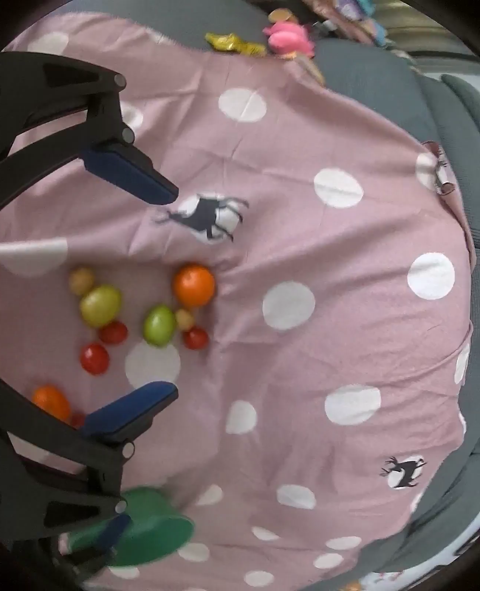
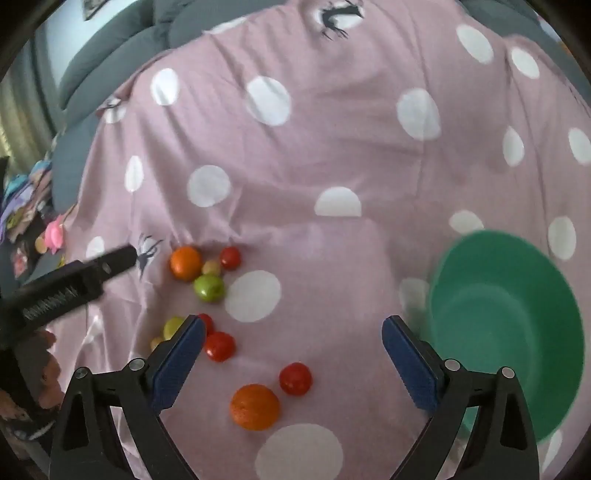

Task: Organize fruits
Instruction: 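Grasp an orange with the right tool while the left tool grasps another orange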

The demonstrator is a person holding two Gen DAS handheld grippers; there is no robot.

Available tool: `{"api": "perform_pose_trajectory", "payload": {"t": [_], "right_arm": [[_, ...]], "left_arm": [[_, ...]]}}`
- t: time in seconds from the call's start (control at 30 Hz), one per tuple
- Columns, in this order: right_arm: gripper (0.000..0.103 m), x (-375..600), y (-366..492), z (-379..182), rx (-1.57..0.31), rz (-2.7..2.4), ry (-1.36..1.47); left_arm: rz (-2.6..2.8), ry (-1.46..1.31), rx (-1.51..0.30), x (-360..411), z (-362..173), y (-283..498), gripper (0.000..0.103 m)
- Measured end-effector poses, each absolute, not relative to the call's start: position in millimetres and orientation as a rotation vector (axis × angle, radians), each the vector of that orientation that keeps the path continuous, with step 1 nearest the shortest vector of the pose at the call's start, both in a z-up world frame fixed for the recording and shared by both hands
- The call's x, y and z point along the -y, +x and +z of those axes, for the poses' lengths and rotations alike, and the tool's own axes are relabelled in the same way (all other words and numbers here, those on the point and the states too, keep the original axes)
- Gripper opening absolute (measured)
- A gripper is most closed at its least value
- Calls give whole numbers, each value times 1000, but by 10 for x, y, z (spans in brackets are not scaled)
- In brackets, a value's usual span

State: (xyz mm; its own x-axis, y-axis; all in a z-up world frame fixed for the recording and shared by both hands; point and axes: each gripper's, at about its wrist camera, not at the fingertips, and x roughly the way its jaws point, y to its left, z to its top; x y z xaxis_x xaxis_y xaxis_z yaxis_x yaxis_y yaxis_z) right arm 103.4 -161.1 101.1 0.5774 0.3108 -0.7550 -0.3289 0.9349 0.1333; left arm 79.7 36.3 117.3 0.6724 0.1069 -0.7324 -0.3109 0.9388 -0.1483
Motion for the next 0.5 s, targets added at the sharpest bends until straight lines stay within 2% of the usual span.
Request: {"api": "perform_pose_trajectory", "payload": {"t": [0.2,0.5], "right_arm": [[97,1623,994,906,-916,398,-33],[97,1564,942,721,-931,382,-66]], "left_arm": [[251,-181,-825,-229,1075,852,96],[264,-267,-846,-413,982,828,95]]}}
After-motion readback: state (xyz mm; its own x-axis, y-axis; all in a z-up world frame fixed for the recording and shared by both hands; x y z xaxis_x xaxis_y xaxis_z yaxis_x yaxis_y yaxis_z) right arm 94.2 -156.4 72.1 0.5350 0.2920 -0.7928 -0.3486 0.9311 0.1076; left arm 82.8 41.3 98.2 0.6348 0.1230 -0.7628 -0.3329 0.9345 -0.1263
